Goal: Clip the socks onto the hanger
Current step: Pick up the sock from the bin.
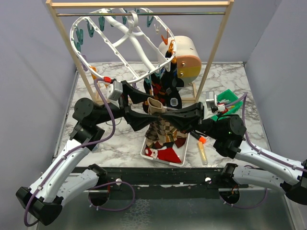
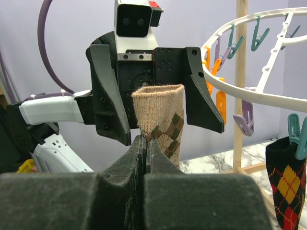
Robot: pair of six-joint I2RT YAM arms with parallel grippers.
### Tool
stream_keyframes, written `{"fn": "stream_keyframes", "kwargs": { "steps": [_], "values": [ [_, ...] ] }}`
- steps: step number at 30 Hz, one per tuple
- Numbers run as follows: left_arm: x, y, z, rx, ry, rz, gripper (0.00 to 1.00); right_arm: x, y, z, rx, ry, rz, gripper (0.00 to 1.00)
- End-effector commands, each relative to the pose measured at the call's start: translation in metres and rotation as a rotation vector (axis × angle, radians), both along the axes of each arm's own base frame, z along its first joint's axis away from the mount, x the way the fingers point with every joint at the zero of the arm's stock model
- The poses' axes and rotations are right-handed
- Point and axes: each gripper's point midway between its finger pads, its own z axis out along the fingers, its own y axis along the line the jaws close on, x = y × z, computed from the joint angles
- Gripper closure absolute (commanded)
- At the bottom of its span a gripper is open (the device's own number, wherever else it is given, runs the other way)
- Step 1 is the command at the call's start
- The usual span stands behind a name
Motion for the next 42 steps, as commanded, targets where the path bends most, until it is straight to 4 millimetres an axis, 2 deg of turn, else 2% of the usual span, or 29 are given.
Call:
{"fn": "stream_keyframes", "kwargs": {
  "steps": [1, 12, 30, 34, 35, 37, 40, 42],
  "values": [
    [-0.007, -0.001, 0.019, -0.021, -0.079, -0.020, 0.05, -0.005, 0.002, 0.002, -0.004, -0.032, 0.019, 1.00],
    [-0.002, 0.000, 0.029, -0.044, -0.115, 0.014, 0.15, -0.005, 0.000, -0.004, -0.027, -0.036, 0.007, 1.00],
    [-0.010, -0.006, 0.022, -0.026, -0.124, -0.045, 0.77, -0.009, -0.001, -0.009, -0.046, -0.018, 0.026, 1.00],
    [-0.012, -0.005, 0.018, -0.021, -0.136, -0.048, 0.97, -0.011, -0.002, -0.013, -0.067, -0.009, 0.034, 0.99],
    [-0.011, -0.005, 0.016, -0.020, -0.135, -0.039, 1.00, -0.012, -0.003, -0.014, -0.069, -0.006, 0.035, 0.99],
    [-0.008, -0.005, 0.011, -0.017, -0.128, -0.028, 1.00, -0.014, -0.004, -0.014, -0.080, -0.007, 0.040, 0.99],
    [-0.005, -0.005, 0.006, -0.012, -0.122, -0.014, 1.00, -0.016, -0.004, -0.019, -0.141, 0.000, 0.044, 0.93],
    [-0.003, -0.005, 0.004, -0.010, -0.126, -0.006, 1.00, -0.014, -0.006, -0.020, -0.174, 0.017, 0.029, 0.78]
  ]
}}
